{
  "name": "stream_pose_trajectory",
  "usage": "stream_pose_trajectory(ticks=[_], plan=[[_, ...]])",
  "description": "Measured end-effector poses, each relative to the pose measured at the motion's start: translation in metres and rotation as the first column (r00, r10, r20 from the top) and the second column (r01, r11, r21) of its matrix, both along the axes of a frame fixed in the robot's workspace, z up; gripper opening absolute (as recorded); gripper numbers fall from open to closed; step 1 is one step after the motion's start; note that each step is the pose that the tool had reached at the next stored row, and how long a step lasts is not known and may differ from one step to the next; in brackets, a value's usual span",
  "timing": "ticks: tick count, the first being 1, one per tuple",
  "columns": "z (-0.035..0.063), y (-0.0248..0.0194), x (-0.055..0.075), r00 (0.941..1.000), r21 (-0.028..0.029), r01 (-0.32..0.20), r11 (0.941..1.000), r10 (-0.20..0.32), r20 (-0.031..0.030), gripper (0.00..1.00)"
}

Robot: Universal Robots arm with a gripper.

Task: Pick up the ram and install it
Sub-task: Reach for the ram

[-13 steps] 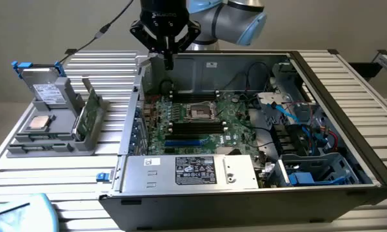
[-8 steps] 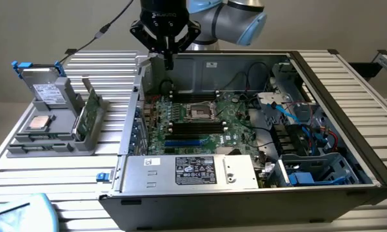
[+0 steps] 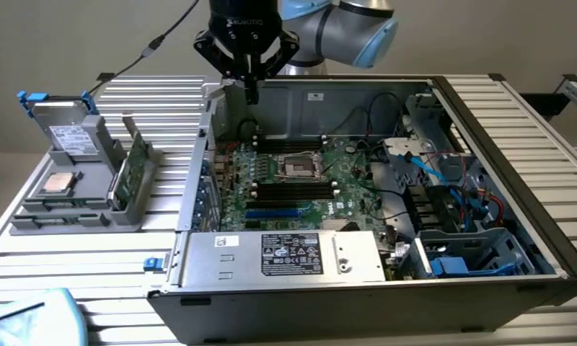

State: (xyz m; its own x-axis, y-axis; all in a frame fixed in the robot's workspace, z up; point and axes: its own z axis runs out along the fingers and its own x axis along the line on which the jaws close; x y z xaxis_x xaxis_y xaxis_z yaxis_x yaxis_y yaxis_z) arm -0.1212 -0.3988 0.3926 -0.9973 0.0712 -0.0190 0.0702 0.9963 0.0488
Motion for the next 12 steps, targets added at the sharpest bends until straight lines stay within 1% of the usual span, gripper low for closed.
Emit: stream_pose_trajectory(ticks=[1,3,5,6,12], plan=[[0.0000,0.0000,0.000,1.0000,0.0000,0.000,1.0000,0.000,-0.0001,0.11],[0.0001,0.0000,-0.008,1.0000,-0.0002,0.000,1.0000,0.000,-0.0002,0.11],[0.0000,0.0000,-0.017,1.0000,-0.0001,0.000,1.0000,0.000,0.0000,0.11],[0.0000,0.0000,-0.026,1.0000,0.0000,0.000,1.0000,0.000,0.0000,0.11],[0.0000,0.0000,-0.054,1.0000,0.0000,0.000,1.0000,0.000,-0.0001,0.11]])
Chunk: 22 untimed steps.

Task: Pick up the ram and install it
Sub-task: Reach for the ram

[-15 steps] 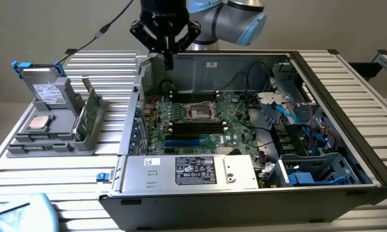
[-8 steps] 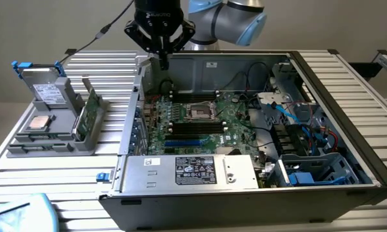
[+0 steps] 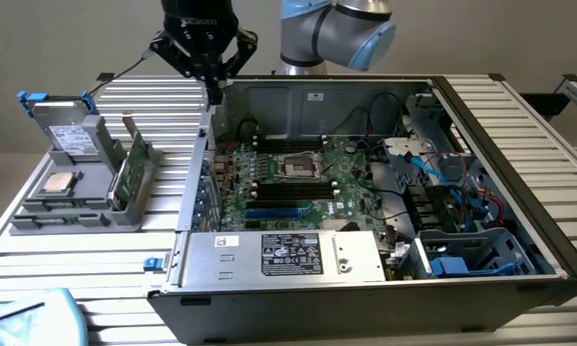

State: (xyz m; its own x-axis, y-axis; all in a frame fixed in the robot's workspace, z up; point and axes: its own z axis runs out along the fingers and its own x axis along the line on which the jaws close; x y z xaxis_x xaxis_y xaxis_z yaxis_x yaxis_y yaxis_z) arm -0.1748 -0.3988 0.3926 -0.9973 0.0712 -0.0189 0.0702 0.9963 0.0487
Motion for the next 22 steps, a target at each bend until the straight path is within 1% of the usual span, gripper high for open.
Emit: stream_pose_trajectory(ticks=[14,22], plan=[[-0.0008,0.0000,-0.064,1.0000,0.0000,0.000,1.0000,0.000,-0.0011,0.11],[-0.0041,0.0000,-0.100,1.0000,0.0000,0.000,1.0000,0.000,-0.0066,0.11]])
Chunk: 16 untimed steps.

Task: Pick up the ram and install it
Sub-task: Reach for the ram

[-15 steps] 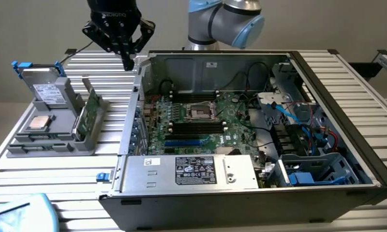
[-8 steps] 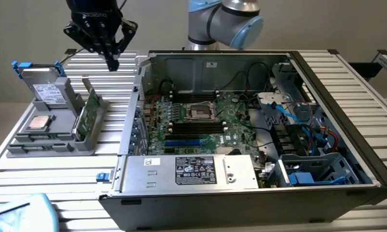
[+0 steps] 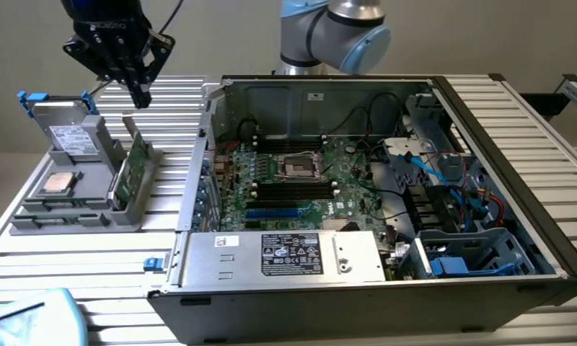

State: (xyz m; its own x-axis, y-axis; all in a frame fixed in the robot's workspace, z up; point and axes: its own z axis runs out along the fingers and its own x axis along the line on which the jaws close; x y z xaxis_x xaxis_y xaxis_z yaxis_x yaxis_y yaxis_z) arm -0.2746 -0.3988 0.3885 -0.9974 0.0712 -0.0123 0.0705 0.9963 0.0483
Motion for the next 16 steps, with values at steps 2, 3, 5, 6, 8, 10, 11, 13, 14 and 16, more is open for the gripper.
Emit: stream_pose_trajectory(ticks=[2,3,5,6,8,10,11,13,14,16], plan=[[-0.0010,0.0000,-0.009,1.0000,0.0000,0.000,1.0000,0.000,-0.0015,0.11],[-0.0015,0.0000,-0.014,1.0000,-0.0001,0.000,1.0000,0.000,-0.0022,0.11],[-0.0026,0.0000,-0.023,1.0000,-0.0001,0.000,1.0000,0.000,-0.0036,0.11],[-0.0032,0.0000,-0.027,1.0000,0.0000,0.000,1.0000,0.000,-0.0043,0.11],[-0.0042,0.0000,-0.036,1.0000,-0.0001,0.000,1.0000,0.000,-0.0059,0.11],[-0.0054,0.0000,-0.046,1.0000,-0.0001,0.000,1.0000,0.000,-0.0078,0.11],[-0.0059,0.0000,-0.050,1.0000,-0.0001,0.000,1.0000,0.000,-0.0091,0.11],[-0.0071,0.0000,-0.059,0.9999,-0.0001,0.000,1.0000,0.000,-0.0113,0.11],[-0.0079,0.0000,-0.064,0.9999,0.0000,0.000,1.0000,0.000,-0.0124,0.11],[-0.0096,-0.0002,-0.073,0.9999,-0.0001,0.000,1.0000,0.000,-0.0146,0.11]])
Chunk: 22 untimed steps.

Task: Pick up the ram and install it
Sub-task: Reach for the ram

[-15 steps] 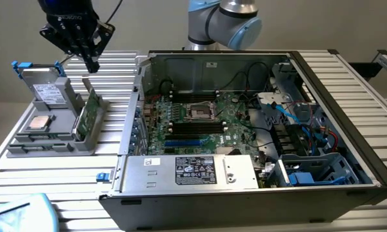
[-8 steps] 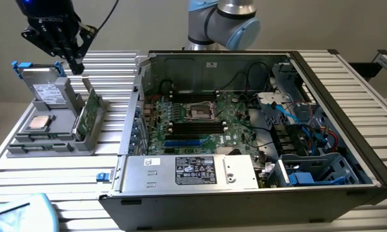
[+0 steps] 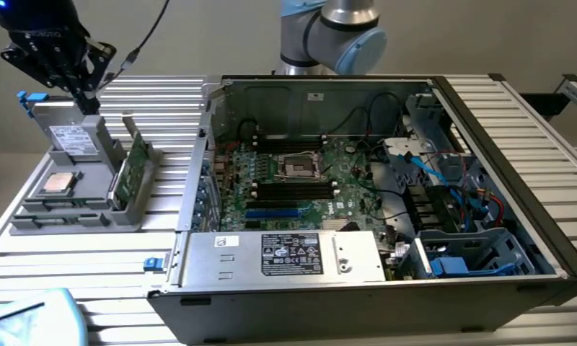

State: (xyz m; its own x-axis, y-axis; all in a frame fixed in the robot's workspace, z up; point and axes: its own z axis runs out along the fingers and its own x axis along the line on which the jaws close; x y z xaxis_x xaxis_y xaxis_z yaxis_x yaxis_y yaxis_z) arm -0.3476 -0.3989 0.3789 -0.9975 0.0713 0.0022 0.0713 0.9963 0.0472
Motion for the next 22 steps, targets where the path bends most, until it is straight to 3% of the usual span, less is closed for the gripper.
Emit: stream_pose_trajectory(ticks=[8,22], plan=[[-0.0074,-0.0027,-0.034,1.0000,0.0000,0.000,1.0000,0.000,-0.0053,0.11],[-0.0186,-0.0171,-0.062,0.9998,0.0001,-0.005,1.0000,0.005,-0.0207,0.11]])
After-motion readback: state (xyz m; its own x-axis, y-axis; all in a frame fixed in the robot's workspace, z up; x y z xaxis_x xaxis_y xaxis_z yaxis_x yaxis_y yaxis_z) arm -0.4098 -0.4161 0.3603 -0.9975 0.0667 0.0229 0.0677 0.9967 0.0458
